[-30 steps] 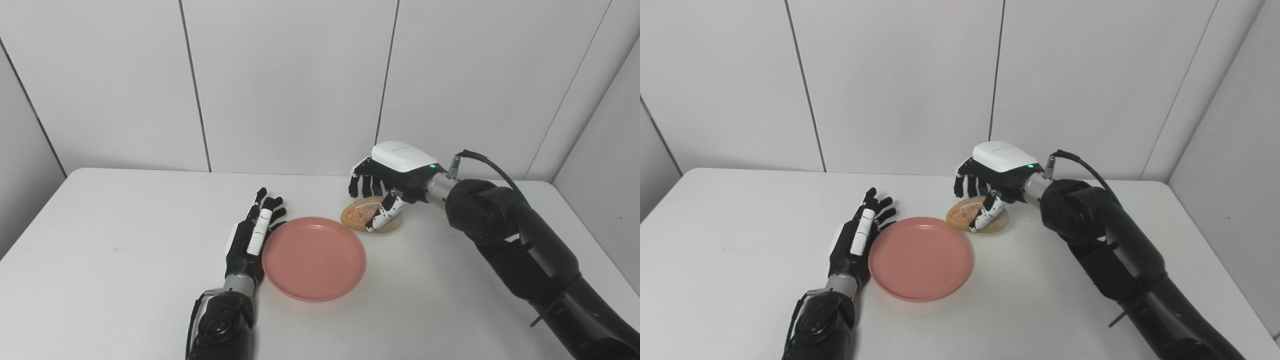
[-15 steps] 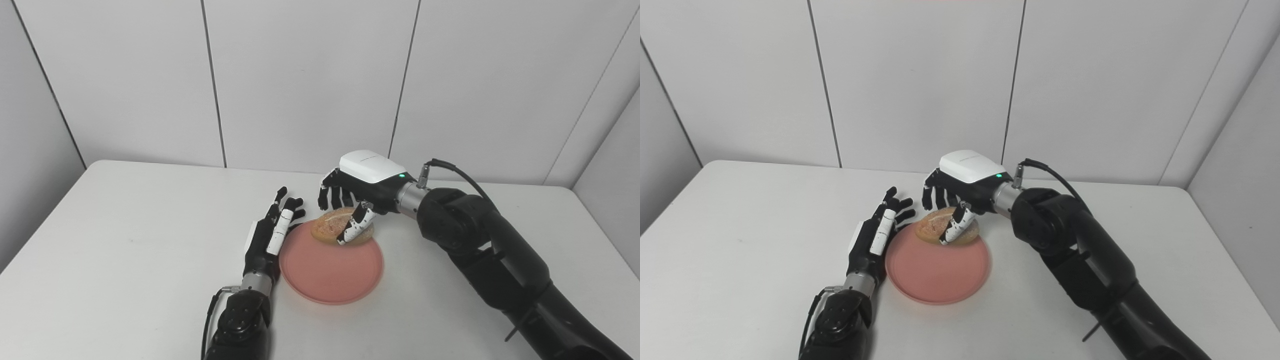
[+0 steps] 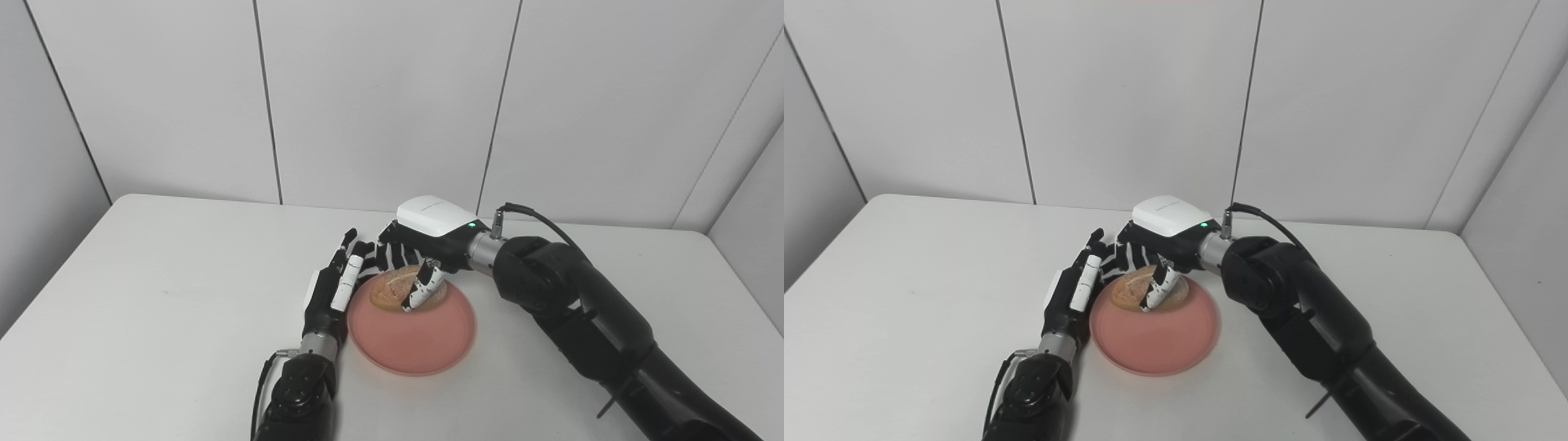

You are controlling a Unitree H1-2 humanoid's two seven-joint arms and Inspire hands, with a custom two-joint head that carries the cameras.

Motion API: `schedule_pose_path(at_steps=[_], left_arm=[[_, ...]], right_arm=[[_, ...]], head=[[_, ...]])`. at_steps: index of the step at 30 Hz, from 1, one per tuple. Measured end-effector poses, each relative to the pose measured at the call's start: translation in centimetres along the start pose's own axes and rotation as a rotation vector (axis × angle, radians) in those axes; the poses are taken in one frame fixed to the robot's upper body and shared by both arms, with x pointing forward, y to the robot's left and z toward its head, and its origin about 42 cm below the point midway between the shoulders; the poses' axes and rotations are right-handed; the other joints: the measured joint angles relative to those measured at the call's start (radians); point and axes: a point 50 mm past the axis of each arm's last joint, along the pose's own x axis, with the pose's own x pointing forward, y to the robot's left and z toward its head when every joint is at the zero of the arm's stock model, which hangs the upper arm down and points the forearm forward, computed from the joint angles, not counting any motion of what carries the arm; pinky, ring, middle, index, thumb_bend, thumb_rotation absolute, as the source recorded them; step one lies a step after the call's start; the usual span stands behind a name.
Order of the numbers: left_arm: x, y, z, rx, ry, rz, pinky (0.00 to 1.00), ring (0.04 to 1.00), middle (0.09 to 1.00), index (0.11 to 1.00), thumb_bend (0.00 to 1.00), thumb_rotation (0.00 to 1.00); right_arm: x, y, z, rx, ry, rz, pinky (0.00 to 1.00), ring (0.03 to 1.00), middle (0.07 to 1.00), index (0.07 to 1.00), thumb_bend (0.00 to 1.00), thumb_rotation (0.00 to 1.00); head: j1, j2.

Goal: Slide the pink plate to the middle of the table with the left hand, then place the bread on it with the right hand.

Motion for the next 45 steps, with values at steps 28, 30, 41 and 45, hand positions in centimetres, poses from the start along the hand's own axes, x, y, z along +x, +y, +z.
schedule_pose_path(at_steps=[28, 30, 41, 45], left_arm=[[0.0, 0.0, 0.0, 0.02, -0.003, -0.001, 0.72, 0.818, 0.838, 0.94, 0.96, 0.9], [0.0, 0.0, 0.0, 0.02, -0.003, -0.001, 0.72, 0.824, 0.837, 0.939, 0.96, 0.9], [-0.1, 0.0, 0.1, 0.017, -0.005, -0.003, 0.74, 0.863, 0.849, 0.948, 0.98, 0.89], [-0.2, 0.1, 0.1, 0.016, -0.005, -0.005, 0.73, 0.855, 0.85, 0.95, 0.97, 0.89]], right_arm=[[0.4, 1.7, -0.8, -0.022, 0.011, 0.056, 0.42, 0.528, 0.621, 0.67, 0.98, 0.22], [0.3, 1.8, -0.7, -0.02, 0.012, 0.074, 0.43, 0.553, 0.653, 0.703, 0.99, 0.23], [0.1, 1.8, -0.9, -0.025, 0.025, 0.114, 0.6, 0.767, 0.817, 0.775, 1.0, 0.29], [0.0, 1.8, -1.0, -0.029, 0.03, 0.117, 0.62, 0.783, 0.816, 0.774, 1.0, 0.29]], head=[[-0.014, 0.0], [-0.015, 0.002], [-0.018, 0.005], [-0.02, 0.005]])
